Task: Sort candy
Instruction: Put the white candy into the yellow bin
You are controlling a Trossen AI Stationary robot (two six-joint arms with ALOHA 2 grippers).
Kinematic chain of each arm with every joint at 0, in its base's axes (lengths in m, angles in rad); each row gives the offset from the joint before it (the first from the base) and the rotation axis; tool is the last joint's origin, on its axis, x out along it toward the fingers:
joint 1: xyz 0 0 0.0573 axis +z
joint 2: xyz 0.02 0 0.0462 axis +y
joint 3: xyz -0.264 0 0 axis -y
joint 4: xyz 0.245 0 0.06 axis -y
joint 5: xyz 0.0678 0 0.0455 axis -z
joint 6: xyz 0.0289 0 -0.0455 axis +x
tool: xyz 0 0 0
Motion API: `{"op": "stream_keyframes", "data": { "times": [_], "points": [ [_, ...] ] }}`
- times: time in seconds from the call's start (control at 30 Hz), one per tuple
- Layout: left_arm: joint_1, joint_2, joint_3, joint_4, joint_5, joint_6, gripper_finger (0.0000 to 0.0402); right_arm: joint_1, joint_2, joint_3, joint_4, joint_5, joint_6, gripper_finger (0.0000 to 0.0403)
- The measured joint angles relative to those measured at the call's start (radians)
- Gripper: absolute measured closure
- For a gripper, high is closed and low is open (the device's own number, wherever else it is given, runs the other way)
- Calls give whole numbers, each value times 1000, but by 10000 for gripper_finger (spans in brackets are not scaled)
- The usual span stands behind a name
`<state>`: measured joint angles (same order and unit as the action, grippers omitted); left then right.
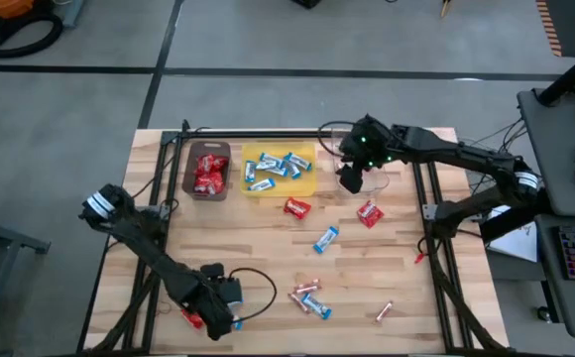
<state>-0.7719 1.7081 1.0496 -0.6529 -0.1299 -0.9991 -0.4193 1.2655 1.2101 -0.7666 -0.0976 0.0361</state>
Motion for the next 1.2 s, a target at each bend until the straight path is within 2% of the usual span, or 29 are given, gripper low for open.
{"op": "stream_keyframes", "data": {
  "times": [0.1,0.47,1.03,1.2],
  "points": [
    [0,35,5,0,8,-11,195,37,-9,0,0,44,11,202],
    [0,74,4,-25,8,-38,247,94,-13,0,0,48,20,202],
    [1,70,4,-66,-32,46,392,159,-13,-2,-6,47,17,202],
    [2,41,1,-77,-43,52,395,179,-13,-7,-6,47,17,202]
  ]
}}
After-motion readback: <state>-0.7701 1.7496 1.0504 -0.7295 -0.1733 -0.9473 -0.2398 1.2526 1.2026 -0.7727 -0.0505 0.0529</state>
